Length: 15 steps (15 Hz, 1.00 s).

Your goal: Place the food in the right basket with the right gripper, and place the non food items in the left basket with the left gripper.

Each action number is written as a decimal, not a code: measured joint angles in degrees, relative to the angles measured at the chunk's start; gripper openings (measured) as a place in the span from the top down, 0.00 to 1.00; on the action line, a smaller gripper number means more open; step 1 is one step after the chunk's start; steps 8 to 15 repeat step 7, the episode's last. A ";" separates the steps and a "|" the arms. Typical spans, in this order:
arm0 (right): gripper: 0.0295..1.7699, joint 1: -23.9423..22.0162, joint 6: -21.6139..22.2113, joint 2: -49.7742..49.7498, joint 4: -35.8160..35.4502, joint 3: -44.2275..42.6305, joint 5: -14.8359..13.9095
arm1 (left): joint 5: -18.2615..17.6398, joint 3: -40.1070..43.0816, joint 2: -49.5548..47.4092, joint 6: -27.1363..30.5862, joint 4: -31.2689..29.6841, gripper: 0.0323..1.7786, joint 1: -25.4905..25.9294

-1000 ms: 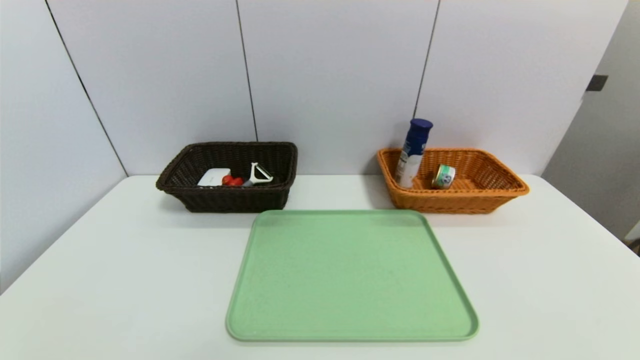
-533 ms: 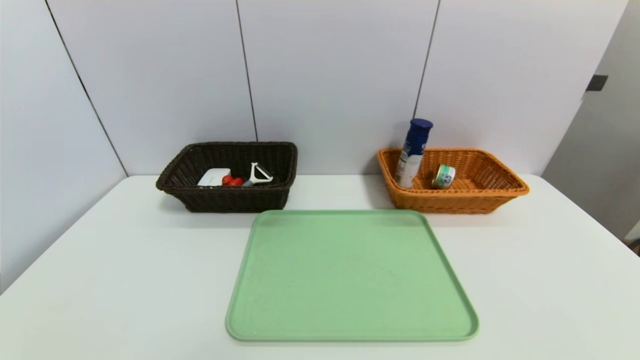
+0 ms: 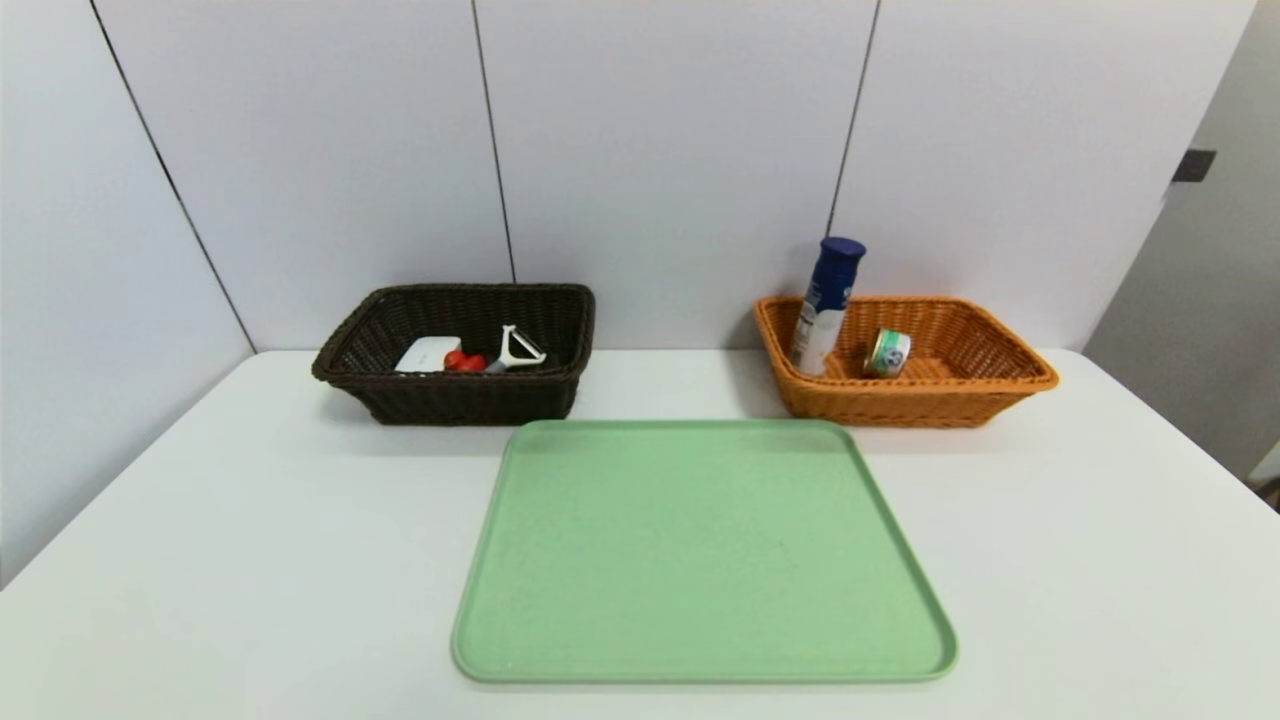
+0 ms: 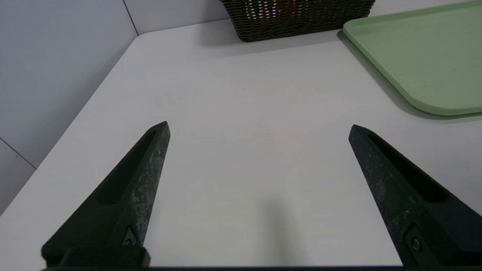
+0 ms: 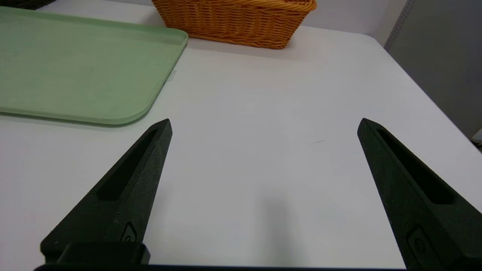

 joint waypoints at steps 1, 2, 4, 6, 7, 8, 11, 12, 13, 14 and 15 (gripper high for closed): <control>0.04 0.00 1.80 0.00 -0.02 0.00 -0.37 | 0.02 0.00 0.00 -0.09 0.01 0.05 0.00; 0.04 0.00 3.18 0.00 -0.07 0.00 -0.74 | 0.00 0.00 0.00 -0.07 0.01 0.05 0.00; 0.04 0.02 3.58 0.00 -0.05 0.00 -1.35 | 0.00 0.00 0.00 -0.05 0.11 0.05 0.02; 0.04 0.02 3.60 0.00 -0.05 0.00 -1.30 | 0.02 0.00 0.00 -0.09 0.12 0.05 0.00; 0.04 -0.02 3.78 0.00 -0.12 0.00 -1.33 | 0.00 0.00 0.00 -0.11 0.12 0.05 0.02; 0.04 -0.02 3.78 0.00 -0.12 0.00 -1.33 | 0.00 0.00 0.00 -0.11 0.12 0.05 0.02; 0.04 -0.02 3.78 0.00 -0.12 0.00 -1.33 | 0.00 0.00 0.00 -0.11 0.12 0.05 0.02; 0.04 -0.02 3.78 0.00 -0.12 0.00 -1.33 | 0.00 0.00 0.00 -0.11 0.12 0.05 0.02; 0.04 -0.02 3.78 0.00 -0.12 0.00 -1.33 | 0.00 0.00 0.00 -0.11 0.12 0.05 0.02; 0.04 -0.02 3.78 0.00 -0.12 0.00 -1.33 | 0.00 0.00 0.00 -0.11 0.12 0.05 0.02; 0.04 -0.02 3.78 0.00 -0.12 0.00 -1.33 | 0.00 0.00 0.00 -0.11 0.12 0.05 0.02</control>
